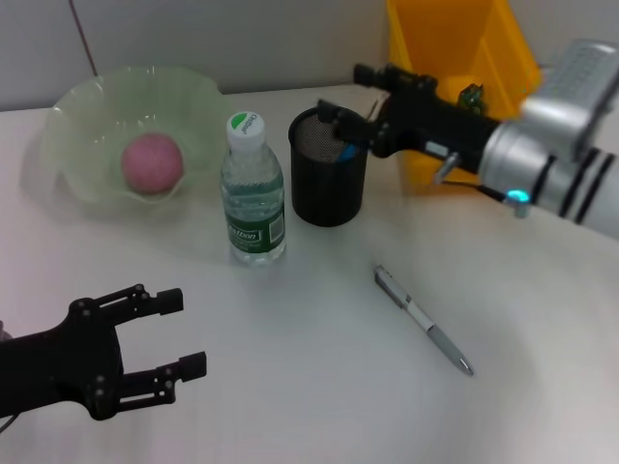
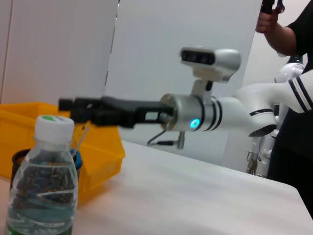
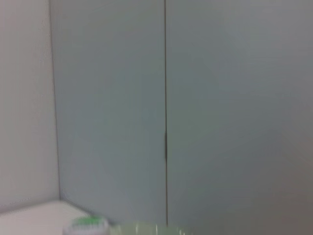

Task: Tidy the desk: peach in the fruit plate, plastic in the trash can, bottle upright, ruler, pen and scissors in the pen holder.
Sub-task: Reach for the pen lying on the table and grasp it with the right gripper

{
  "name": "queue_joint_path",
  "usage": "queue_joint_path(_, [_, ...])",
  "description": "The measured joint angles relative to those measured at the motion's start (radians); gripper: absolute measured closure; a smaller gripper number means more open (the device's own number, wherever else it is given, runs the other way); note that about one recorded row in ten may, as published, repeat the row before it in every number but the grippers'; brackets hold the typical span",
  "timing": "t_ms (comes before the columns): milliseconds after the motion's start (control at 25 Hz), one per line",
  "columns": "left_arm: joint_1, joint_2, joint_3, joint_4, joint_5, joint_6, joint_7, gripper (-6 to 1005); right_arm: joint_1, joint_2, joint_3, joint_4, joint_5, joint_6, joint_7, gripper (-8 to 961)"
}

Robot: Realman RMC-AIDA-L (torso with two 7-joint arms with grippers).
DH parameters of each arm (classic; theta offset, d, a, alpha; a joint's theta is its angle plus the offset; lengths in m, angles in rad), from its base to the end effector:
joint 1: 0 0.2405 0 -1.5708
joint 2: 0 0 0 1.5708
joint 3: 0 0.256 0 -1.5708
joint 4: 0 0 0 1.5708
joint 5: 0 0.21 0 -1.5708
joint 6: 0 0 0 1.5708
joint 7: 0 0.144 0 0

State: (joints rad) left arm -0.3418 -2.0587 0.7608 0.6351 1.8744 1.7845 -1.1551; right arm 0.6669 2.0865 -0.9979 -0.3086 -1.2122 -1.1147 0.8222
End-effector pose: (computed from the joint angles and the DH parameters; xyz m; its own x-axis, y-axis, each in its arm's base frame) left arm -0.2870 0.2585 0.0057 0.7696 0.2317 0.5950 0.3404 -0.9373 -0.0753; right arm 0.2245 0.3953 -0.0364 0.7538 -0.0306 -0.6564 -0.4606 -0.7370 -0.4946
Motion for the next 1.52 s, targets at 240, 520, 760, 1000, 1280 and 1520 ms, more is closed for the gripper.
queue_joint_path(240, [-0.003,0.001,0.0,0.005,0.0,-0.001,-0.007,191,-0.162,-0.004,-0.001,-0.236,-0.007,-0.135,0.196,234])
queue_joint_path(520, [-0.003,0.0,0.005,0.014,0.0,0.002,-0.014,191,-0.301,-0.01,0.01,-0.479,-0.133,-0.247,0.458,214])
queue_joint_path(760, [-0.009,0.0,0.002,0.014,0.0,0.0,-0.016,191,-0.31,-0.014,0.05,-0.701,-0.482,-0.377,0.829,185])
queue_joint_path(1000, [-0.011,0.0,-0.002,0.023,-0.004,-0.002,-0.028,191,-0.237,-0.016,0.051,-0.939,-0.838,-0.542,1.261,186])
queue_joint_path(1280, [-0.017,-0.003,-0.014,0.054,-0.01,-0.042,-0.036,191,-0.027,-0.015,0.002,-1.02,-1.285,-0.681,1.637,185])
queue_joint_path(1520, [-0.022,-0.004,-0.019,0.061,-0.011,-0.044,-0.036,191,0.148,-0.011,-0.183,-0.947,-1.521,-0.699,1.891,186])
